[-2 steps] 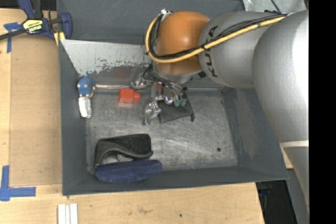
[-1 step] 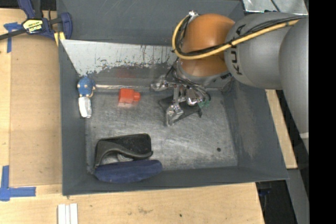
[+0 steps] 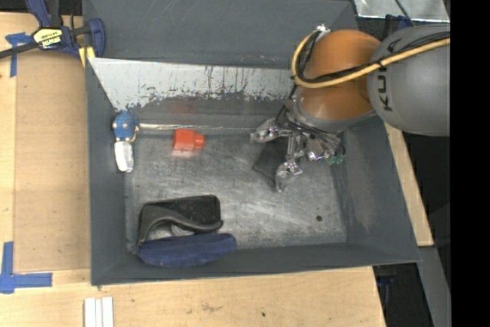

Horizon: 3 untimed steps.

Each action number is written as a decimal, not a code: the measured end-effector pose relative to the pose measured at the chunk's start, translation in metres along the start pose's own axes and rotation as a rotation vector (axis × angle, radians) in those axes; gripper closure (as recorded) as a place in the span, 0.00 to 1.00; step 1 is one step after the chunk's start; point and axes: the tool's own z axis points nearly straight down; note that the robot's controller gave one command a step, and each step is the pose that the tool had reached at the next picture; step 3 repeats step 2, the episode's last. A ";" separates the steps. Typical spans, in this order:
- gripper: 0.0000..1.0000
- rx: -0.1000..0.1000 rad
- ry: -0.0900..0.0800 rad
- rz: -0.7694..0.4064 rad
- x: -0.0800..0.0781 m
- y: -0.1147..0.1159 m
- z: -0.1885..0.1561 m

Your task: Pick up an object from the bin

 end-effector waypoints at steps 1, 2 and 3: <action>1.00 -0.001 -0.011 -0.001 -0.005 0.003 -0.004; 1.00 0.000 -0.011 -0.056 -0.005 0.021 -0.130; 1.00 0.000 -0.011 -0.056 -0.005 0.021 -0.130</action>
Offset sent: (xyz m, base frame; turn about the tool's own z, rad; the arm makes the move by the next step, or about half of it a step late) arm 0.0000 0.0000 0.0000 0.0000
